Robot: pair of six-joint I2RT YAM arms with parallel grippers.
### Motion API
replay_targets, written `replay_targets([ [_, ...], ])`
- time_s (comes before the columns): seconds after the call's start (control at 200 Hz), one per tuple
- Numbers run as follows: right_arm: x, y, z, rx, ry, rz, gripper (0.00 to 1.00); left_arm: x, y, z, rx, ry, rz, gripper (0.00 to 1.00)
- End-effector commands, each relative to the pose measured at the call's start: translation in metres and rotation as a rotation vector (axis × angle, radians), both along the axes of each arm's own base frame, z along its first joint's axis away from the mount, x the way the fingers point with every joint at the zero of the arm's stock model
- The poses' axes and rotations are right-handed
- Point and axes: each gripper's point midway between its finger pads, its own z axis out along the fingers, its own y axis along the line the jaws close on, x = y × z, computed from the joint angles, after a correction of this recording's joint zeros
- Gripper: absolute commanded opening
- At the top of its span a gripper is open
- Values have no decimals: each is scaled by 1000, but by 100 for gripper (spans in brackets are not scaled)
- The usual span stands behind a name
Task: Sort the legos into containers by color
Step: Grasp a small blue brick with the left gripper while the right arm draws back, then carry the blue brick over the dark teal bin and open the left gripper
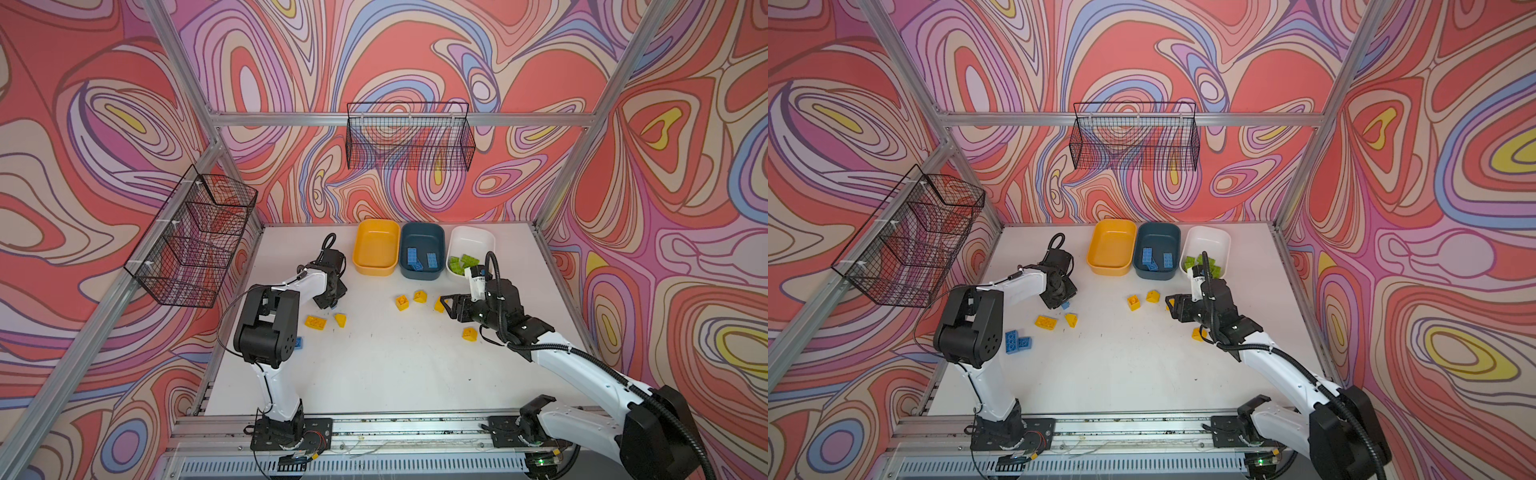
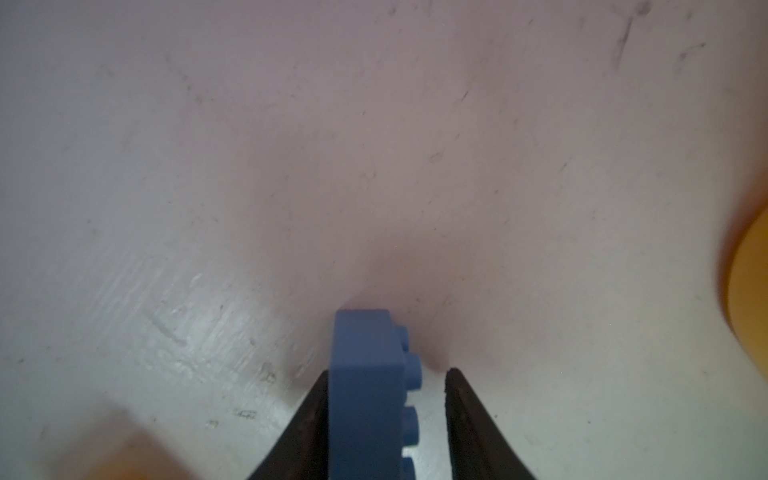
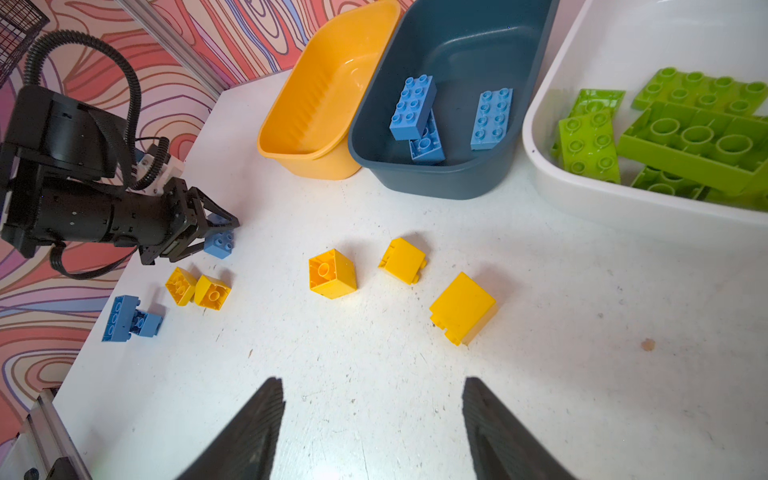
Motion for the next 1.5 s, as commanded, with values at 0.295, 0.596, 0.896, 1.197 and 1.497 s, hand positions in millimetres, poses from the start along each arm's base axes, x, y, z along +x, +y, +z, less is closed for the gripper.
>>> replay_targets([
  [0.295, -4, 1, -5, -1, 2, 13, 71, 2, -2, 23, 18, -32, -81, 21],
  [0.596, -8, 4, -6, 37, 17, 21, 71, 18, -62, 103, -9, -186, -356, 21],
  [0.896, -19, 0, 2, 58, 12, 19, 71, 49, -163, 154, -151, -324, -579, 22],
  [1.197, -33, -3, 1, 75, 31, 22, 71, 85, -257, 167, -337, -445, -724, 22],
  [1.497, -43, -5, 1, 75, 43, 26, 71, 121, -314, 128, -494, -435, -746, 24],
])
